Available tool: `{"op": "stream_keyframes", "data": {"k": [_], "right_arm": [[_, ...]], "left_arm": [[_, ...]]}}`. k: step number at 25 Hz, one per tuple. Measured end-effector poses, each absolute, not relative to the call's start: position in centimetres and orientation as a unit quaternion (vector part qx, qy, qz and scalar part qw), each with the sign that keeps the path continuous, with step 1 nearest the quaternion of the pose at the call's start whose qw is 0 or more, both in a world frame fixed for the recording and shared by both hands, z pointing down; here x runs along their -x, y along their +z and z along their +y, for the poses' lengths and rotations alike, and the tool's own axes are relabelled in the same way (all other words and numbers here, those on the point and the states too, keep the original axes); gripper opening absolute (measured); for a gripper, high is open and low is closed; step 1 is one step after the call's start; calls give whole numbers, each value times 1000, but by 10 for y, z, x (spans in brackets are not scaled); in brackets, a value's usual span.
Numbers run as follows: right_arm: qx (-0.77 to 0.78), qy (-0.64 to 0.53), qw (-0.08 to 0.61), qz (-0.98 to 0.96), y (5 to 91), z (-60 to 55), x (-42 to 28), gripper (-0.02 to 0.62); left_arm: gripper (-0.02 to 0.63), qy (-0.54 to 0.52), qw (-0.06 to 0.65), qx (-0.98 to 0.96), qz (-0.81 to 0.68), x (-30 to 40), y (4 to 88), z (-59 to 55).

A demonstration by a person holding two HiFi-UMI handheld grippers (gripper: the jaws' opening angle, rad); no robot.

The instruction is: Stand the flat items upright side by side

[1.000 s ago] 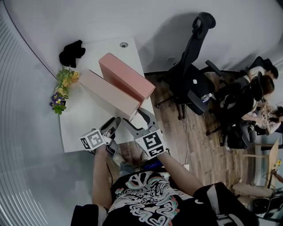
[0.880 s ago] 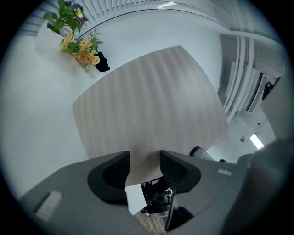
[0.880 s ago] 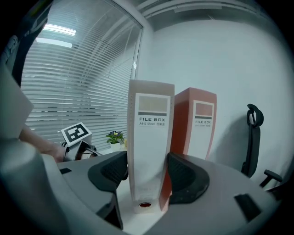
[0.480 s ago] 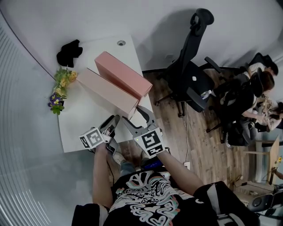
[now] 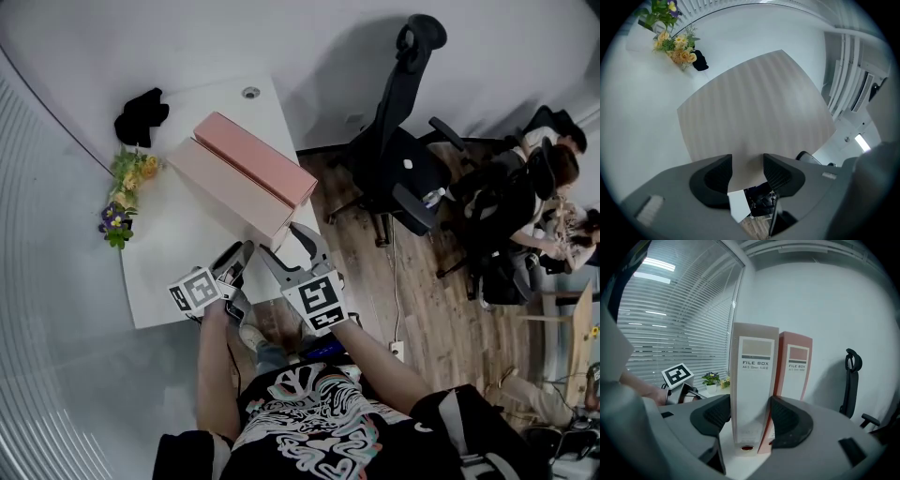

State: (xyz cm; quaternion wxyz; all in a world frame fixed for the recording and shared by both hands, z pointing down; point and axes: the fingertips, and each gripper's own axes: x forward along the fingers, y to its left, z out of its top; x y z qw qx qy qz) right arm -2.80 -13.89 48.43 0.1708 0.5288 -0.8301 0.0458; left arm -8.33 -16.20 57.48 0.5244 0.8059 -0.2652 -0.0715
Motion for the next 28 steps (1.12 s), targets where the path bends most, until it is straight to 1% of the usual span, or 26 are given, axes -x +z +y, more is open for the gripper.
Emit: {"op": "stream_keyframes", "data": {"k": [12,19,22,24,28], "right_arm": [[-529,35,172,-830,484,-137,26,265],[-515,34,170,-839,480,-131,24,250],[-511,33,162,-844,476,-125,19,225],[-509,33,155,-846,472,-123,17,224],[-507,37,134,-851,463,-117,6,160]], "left_arm": [[193,-83,514,-802,-292,93,571,-167],[193,-72,470,-817,-327,97,560,-163],[192,-80,448,-821,-345,96,544,-160],[192,-82,426,-824,-363,98,533,-159],[163,-77,375,-835,-395,99,511,-151]]}}
